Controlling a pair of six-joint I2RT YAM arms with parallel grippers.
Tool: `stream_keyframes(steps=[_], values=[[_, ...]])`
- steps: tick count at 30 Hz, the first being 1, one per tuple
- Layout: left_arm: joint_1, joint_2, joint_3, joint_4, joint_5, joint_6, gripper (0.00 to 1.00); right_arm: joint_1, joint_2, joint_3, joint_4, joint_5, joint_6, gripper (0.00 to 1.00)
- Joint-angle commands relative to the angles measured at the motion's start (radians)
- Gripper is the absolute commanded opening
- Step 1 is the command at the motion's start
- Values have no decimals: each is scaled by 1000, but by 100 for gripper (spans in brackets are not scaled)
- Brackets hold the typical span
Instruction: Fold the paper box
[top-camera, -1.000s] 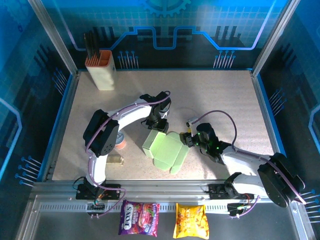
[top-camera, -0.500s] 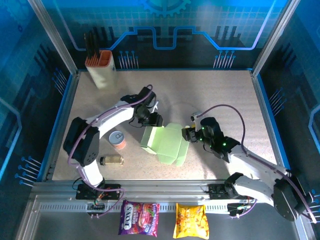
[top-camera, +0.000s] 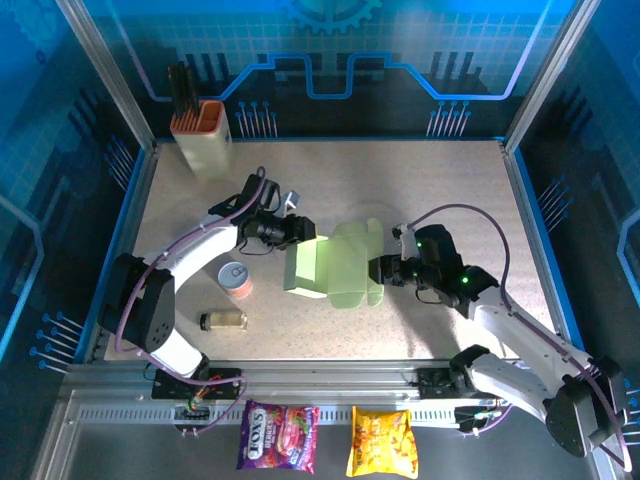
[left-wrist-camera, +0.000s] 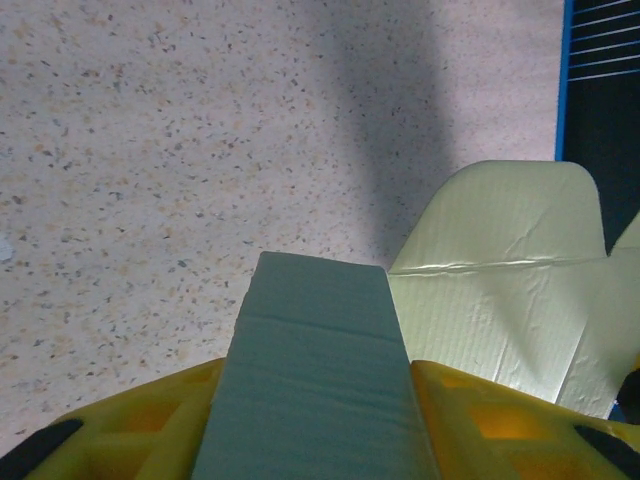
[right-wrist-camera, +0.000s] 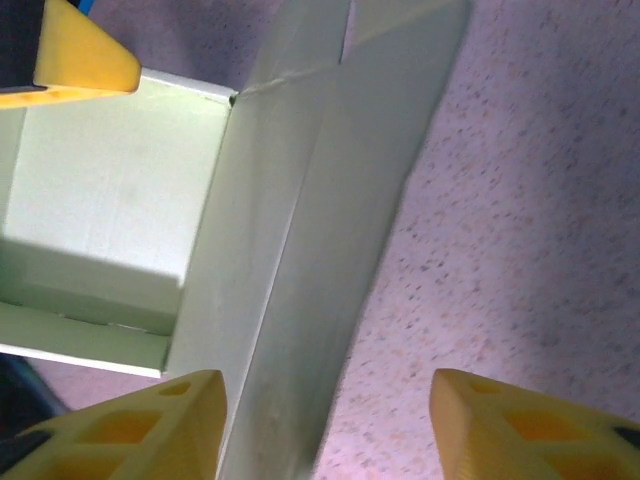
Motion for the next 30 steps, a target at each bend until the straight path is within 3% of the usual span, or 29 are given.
stream_keyframes(steps=[1, 6, 10, 15, 19, 27, 30], values=[[7, -27, -23, 62, 64, -43, 33, -25, 5, 31, -35, -111, 49, 45], [7, -8, -46, 72, 65, -41, 36, -32, 17, 54, -49, -126, 50, 15], [7, 20, -65, 85, 59, -37, 43, -33, 65, 125, -154, -94, -13, 4], [7, 53, -72, 55, -5, 6, 59, -35, 181, 241, -340, -51, -149, 1], [10, 70, -58, -16, -67, 64, 67, -40, 290, 368, -497, -48, -251, 0], [6, 64, -8, -76, -89, 112, 68, -35, 382, 526, -640, -45, -337, 0], [2, 71, 9, -81, -75, 119, 65, -32, 401, 550, -652, -43, -343, 0]])
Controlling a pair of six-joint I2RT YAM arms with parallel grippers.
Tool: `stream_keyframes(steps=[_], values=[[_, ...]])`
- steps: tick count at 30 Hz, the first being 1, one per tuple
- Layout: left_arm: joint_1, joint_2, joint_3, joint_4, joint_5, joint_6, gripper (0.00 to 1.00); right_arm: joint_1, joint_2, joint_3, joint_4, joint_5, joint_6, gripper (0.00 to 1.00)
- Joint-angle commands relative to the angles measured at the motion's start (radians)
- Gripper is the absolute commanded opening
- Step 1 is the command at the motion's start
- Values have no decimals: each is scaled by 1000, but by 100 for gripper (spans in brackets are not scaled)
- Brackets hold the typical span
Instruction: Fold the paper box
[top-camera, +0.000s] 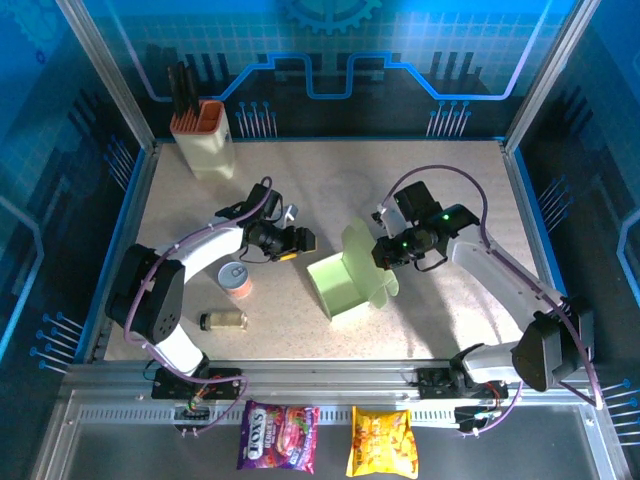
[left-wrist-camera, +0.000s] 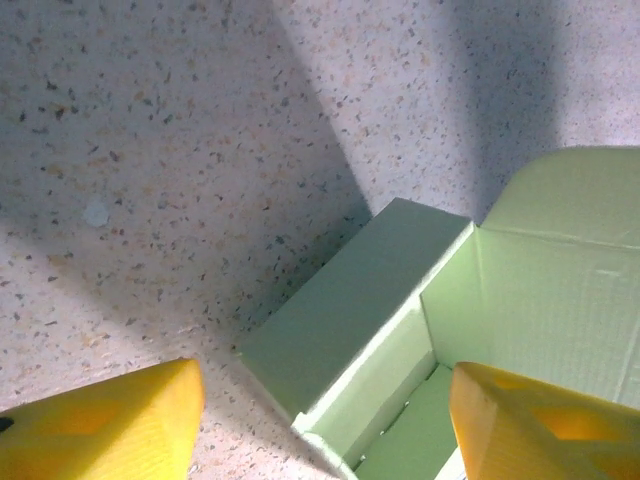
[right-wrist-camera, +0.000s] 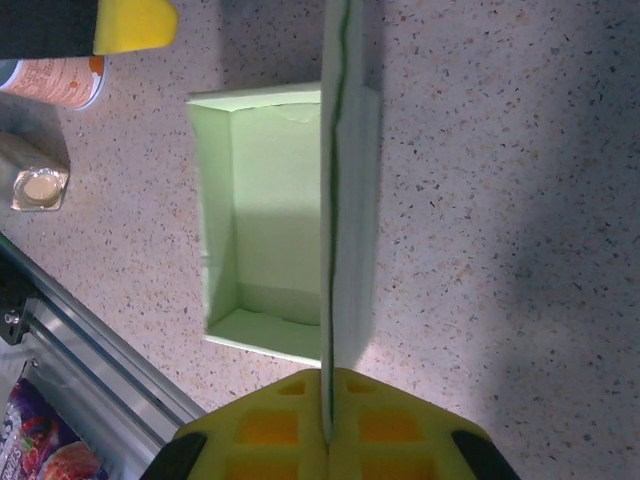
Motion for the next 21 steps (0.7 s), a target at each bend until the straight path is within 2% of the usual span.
stream_keyframes(steps=[1, 10, 17, 21], values=[[-4, 12, 50, -41, 9, 40, 62, -4, 28, 43, -74, 4, -43, 0], [-90, 123, 158, -46, 116, 63, 29, 22, 68, 59, -60, 1, -43, 0], [-110, 189, 171, -39, 157, 57, 16, 29, 71, 58, -54, 6, -39, 0], [-111, 201, 158, -27, 160, 56, 13, 33, 73, 61, -54, 7, -39, 0]])
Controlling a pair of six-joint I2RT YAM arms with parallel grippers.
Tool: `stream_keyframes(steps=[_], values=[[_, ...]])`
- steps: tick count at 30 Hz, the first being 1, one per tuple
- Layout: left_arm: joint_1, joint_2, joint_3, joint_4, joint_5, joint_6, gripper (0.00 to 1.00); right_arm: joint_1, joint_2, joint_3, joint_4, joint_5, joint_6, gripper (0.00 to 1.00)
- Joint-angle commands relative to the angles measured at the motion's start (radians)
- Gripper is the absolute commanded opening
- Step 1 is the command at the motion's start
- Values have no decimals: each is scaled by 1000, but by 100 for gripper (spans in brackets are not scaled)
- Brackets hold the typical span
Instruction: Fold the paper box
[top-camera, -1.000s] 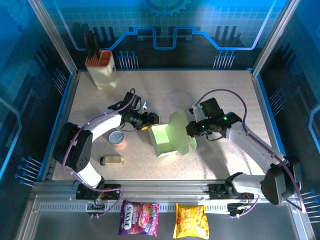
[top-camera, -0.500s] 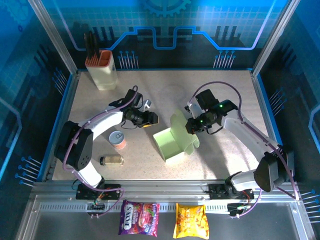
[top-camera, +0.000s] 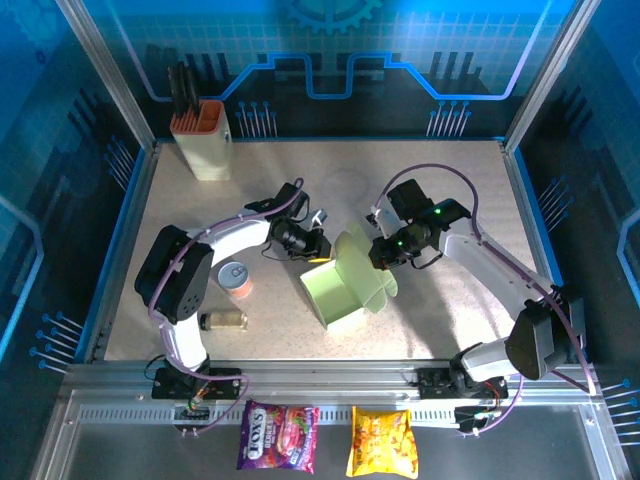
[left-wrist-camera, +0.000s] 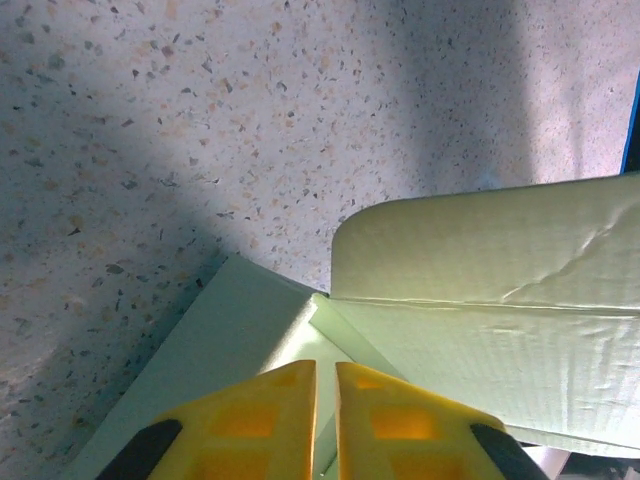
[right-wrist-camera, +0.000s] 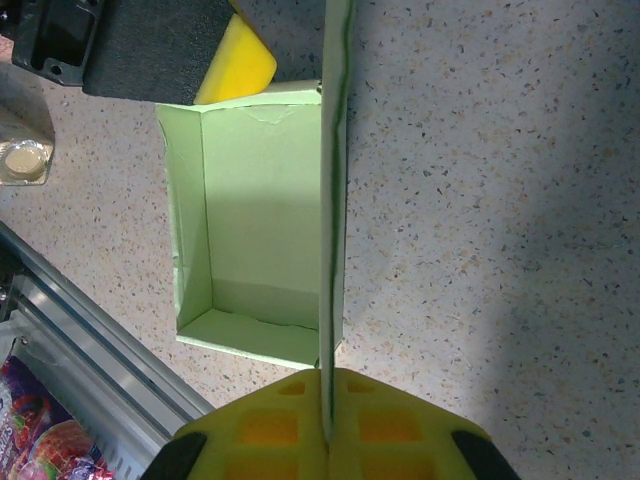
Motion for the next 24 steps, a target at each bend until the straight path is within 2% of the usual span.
stream_keyframes(steps=[1, 11, 24], values=[[-5, 18, 11, -4, 48, 7, 12, 19, 15, 31, -18, 7, -10, 0], [-5, 48, 2, 24, 92, -1, 9, 26, 14, 27, -21, 19, -6, 0], [-5, 74, -18, 9, 70, 21, 6, 27, 12, 25, -24, 22, -6, 0]])
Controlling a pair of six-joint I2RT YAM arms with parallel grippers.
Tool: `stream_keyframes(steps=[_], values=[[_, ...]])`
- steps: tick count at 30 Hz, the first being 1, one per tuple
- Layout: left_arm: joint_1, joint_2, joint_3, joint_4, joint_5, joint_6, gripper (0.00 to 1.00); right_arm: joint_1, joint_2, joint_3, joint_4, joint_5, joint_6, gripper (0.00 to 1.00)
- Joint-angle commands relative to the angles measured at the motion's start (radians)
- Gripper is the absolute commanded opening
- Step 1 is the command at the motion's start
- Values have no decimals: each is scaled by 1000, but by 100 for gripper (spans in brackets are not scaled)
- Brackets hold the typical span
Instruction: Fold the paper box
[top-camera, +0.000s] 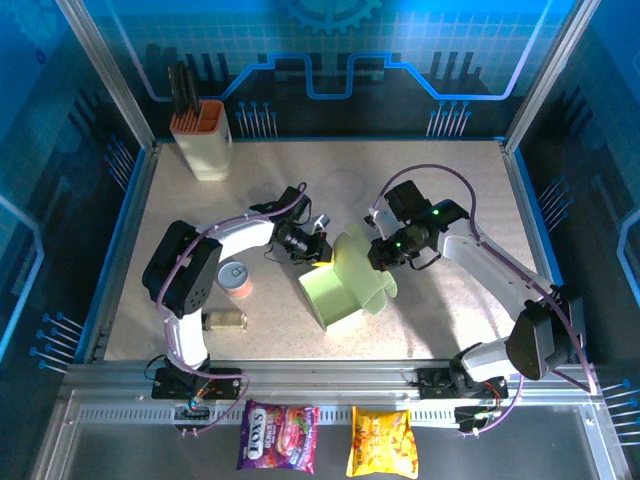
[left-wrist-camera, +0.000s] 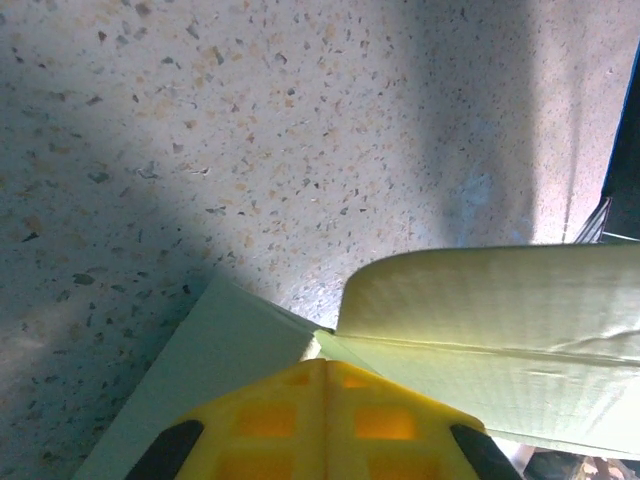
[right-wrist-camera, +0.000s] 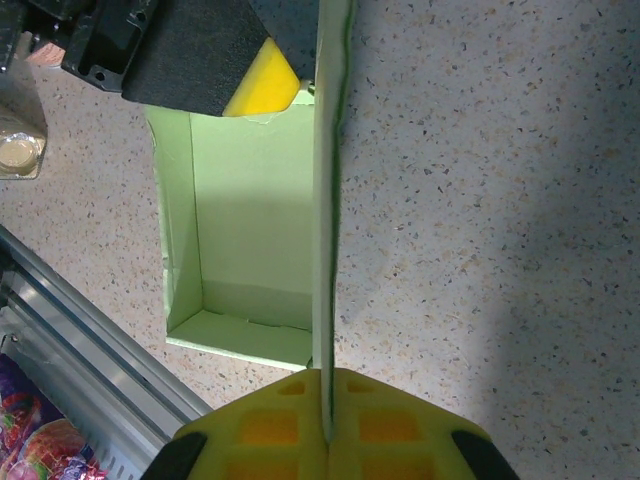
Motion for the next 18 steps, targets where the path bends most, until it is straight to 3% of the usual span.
stream_keyframes(steps=[1, 18], values=[[-6, 19, -14, -24, -3, 28, 6, 9, 12, 25, -24, 4, -6, 0], [-23, 64, -79, -77, -135, 89, 3, 20, 3, 29, -32, 5, -3, 0]])
